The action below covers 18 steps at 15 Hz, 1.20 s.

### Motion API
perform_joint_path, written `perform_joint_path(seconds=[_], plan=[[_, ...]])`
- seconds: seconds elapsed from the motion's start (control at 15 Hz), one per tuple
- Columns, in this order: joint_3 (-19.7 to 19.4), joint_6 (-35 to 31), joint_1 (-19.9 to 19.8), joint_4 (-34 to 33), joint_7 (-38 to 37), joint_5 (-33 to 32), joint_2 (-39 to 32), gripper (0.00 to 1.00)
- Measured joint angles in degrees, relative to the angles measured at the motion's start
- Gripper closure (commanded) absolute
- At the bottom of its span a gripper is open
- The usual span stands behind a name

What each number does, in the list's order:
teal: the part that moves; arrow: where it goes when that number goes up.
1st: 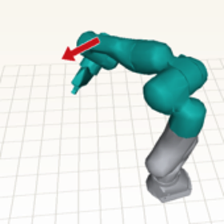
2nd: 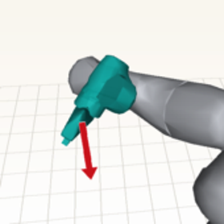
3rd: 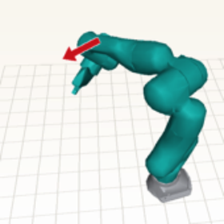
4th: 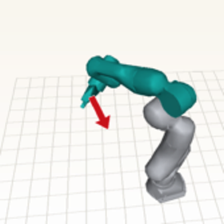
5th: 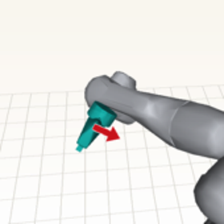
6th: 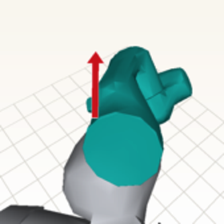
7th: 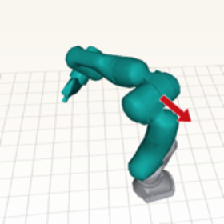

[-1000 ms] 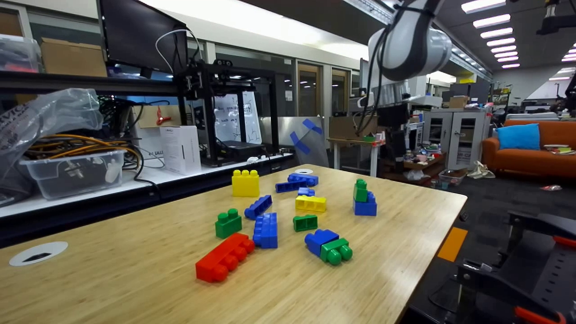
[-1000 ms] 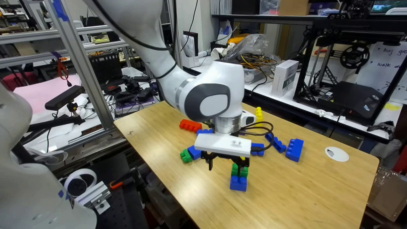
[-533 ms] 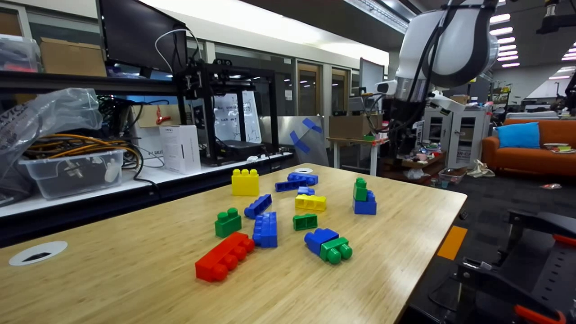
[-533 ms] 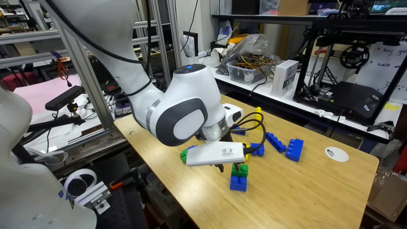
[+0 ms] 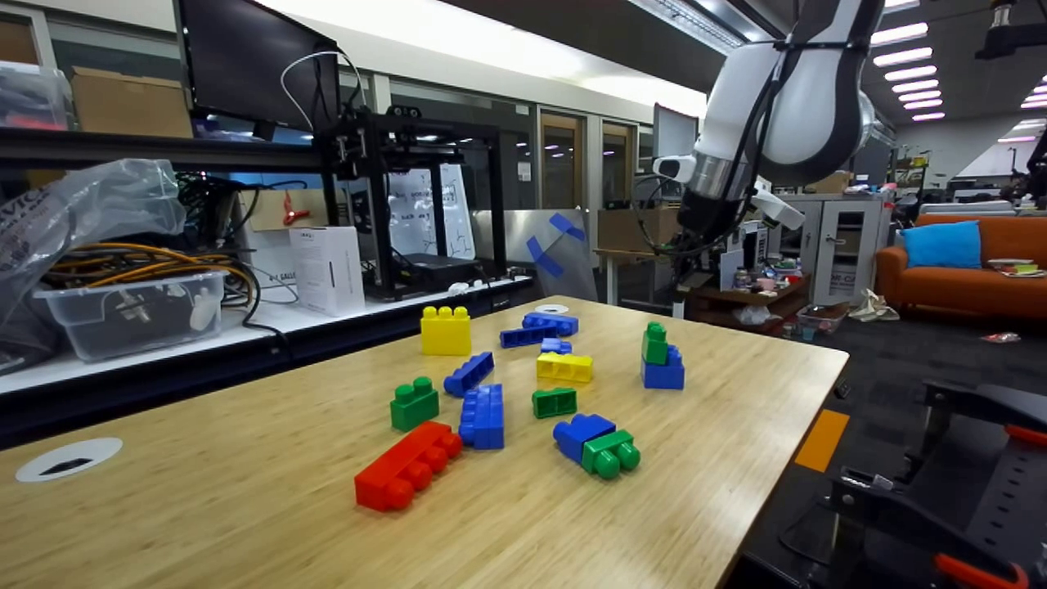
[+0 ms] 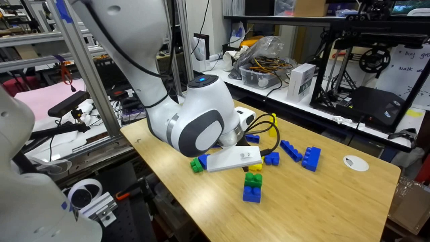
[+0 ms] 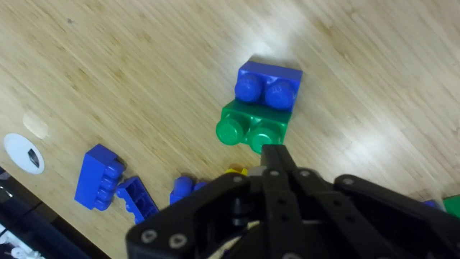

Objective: Place the square blue block upright, put one of the green blocks on top of the square blue block

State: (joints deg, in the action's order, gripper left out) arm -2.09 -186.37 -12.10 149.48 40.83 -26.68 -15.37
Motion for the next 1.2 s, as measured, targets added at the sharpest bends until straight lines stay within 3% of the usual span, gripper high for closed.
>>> perform_joint_path(seconds=[0.27, 1.2], plan=[[3.74, -0.09, -3.06, -3.96, 0.03, -0.02, -4.32, 1.00], [9.62, 0.41, -10.25, -8.71, 0.72, -0.09, -10.32, 1.00]])
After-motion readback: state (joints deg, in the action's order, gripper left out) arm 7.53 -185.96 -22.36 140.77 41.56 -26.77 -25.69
